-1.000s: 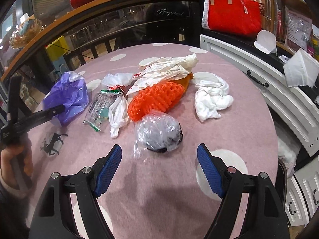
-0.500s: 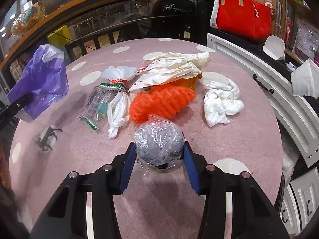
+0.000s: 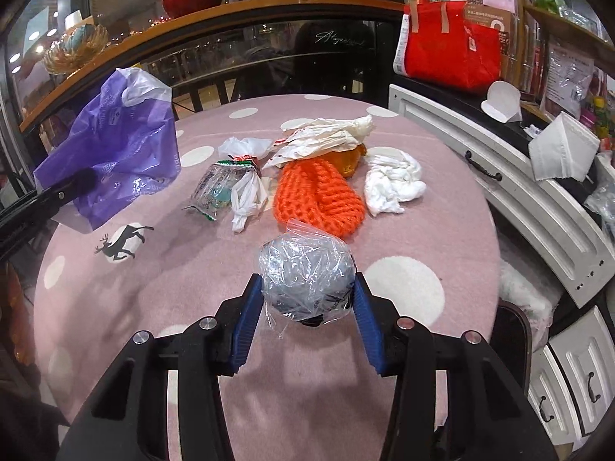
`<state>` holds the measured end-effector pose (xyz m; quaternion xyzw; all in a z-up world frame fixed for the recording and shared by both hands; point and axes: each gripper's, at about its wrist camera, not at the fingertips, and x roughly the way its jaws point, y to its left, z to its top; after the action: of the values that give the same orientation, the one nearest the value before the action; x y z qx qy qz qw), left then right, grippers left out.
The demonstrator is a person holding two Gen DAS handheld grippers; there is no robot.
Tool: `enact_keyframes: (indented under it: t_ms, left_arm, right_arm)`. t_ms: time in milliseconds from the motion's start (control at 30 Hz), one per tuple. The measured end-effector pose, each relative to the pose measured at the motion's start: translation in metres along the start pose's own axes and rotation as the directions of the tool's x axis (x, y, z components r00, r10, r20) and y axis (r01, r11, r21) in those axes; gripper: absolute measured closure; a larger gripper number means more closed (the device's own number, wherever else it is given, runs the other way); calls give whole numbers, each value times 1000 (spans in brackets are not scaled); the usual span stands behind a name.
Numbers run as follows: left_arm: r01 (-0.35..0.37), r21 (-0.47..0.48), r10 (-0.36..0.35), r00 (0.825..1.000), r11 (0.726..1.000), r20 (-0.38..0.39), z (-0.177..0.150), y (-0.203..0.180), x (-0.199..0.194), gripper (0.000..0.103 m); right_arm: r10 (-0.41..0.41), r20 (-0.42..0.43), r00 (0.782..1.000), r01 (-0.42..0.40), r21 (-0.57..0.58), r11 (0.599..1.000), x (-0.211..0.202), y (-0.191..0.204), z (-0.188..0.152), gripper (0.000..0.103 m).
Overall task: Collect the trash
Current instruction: 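Grasp the purple bag with the left tool while the right tool grasps the wrapped ball, then carry the wrapped ball into the black bin and open the right tool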
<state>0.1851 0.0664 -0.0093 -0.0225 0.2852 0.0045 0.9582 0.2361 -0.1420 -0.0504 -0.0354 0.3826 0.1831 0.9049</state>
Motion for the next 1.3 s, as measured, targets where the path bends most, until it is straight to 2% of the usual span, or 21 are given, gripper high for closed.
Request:
enact_keyframes:
  t_ms: [333, 633, 800, 933, 1100, 1300]
  left_arm:
    - [97, 57, -97, 995, 994, -3, -5, -52, -12, 73]
    - [210, 127, -206, 978, 970, -44, -15, -114, -11, 73]
    - [290, 165, -279, 956, 943, -90, -22, -154, -4, 73]
    - [356, 190, -334, 932, 915, -137, -30, -187, 3, 73]
    - [415, 217, -379, 906, 884, -191, -38, -224, 13, 73]
    - [458, 248, -402, 882, 854, -246, -45, -263, 28, 73]
  right_arm:
    - [-46, 24, 999, 45, 47, 998, -35, -31, -23, 57]
    - [-181, 18, 983, 176, 150, 973, -65, -90, -52, 57]
    - [-256, -23, 966, 255, 209, 944, -71, -126, -71, 57]
    - [-301, -109, 947, 320, 270, 908, -59, -160, -93, 57]
    - [-280, -208, 937, 337, 336, 880, -31, -190, -121, 57]
    - [-228, -305, 925, 343, 408, 846, 6, -213, -155, 56]
